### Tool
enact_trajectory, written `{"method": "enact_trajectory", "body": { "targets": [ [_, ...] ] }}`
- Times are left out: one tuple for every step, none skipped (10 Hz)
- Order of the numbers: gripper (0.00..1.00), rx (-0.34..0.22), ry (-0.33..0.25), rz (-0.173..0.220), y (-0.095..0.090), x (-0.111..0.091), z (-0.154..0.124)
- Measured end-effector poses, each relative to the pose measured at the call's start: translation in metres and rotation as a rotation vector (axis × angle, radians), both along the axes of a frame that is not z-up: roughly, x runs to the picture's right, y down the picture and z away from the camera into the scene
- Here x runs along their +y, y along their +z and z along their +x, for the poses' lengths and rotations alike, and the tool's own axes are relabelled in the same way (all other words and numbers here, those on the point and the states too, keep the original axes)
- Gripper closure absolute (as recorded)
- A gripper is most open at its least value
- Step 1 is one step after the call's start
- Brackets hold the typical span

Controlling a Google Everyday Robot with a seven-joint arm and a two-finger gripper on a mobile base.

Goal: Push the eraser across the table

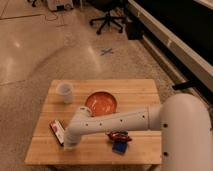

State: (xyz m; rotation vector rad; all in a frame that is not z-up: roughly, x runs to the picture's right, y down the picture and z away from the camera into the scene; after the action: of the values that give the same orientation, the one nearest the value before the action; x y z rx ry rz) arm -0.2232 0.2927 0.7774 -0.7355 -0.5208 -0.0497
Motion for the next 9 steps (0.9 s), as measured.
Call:
{"method": "enact_trajectory", "body": {
  "targets": [
    [1.00,-0.011,-0.001,0.004,0.006,-0.004,-0.006],
    [1.00,-0.023,-0.002,0.007,0.011,-0.007,-0.013],
    [1.00,-0.040,-0.002,0.011,0.016,-0.011,-0.022],
    [1.00,-0.054,-0.002,0.016,0.022,-0.015,-0.029],
    [1.00,-0.062,-0.003,0.022,0.028,-0.019,-0.034],
    [1.00,-0.072,-0.003,0.030,0.036,-0.026,-0.039],
    [1.00,-0.076,-0.003,0.038,0.041,-0.031,-0.042],
    [1.00,-0.082,-0.002,0.049,0.049,-0.039,-0.046],
    [1.00,-0.083,-0.002,0.060,0.057,-0.047,-0.048]
  ]
}}
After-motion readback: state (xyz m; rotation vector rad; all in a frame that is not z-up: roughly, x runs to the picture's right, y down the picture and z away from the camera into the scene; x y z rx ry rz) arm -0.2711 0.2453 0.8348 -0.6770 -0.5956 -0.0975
